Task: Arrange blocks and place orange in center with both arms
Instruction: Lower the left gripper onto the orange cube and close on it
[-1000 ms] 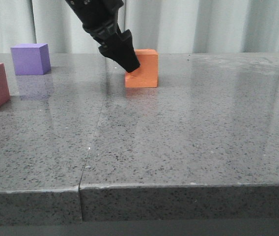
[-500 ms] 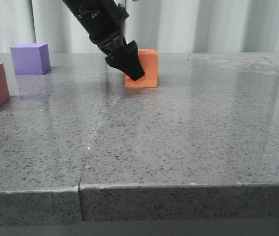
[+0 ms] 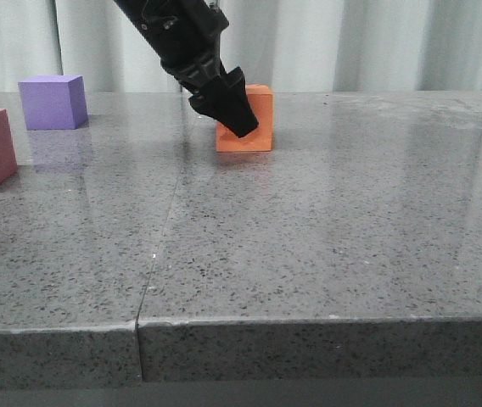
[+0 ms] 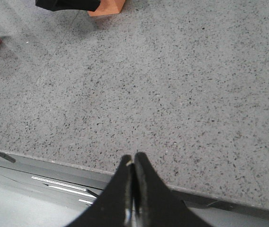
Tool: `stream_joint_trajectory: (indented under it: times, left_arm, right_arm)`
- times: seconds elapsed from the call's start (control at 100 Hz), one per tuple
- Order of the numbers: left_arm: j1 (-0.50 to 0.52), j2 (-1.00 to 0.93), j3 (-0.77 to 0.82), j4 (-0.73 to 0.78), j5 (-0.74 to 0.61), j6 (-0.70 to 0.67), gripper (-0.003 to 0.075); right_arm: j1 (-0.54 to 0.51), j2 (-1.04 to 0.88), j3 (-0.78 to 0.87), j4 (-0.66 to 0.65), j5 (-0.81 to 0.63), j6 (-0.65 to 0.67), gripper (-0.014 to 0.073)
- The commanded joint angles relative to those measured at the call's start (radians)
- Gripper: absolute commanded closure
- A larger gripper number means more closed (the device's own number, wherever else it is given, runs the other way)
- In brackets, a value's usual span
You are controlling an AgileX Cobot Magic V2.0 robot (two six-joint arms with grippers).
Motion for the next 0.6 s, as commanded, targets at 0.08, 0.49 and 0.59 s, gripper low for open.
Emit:
stream_joint_trajectory:
  times: [0.08, 0.49, 0.59]
  left_arm:
    - [-0.007, -0.058, -0.032, -0.039, -0.041, 0.001, 0.0064]
    - [-0.007, -0.058, -0.032, -0.046, -0.033, 0.001, 0.0428]
    - [-0.007, -0.058, -0.032, -0.046, -0.033, 0.001, 0.0507]
  right_arm:
    - [0.0, 0.007, -0.024, -0.011, -0.065, -0.007, 0.0663]
    - [0.0, 0.007, -0.024, -0.011, -0.065, -0.007, 0.0663]
    - [0.0, 0.007, -0.024, -0.011, -0.065, -0.007, 0.0663]
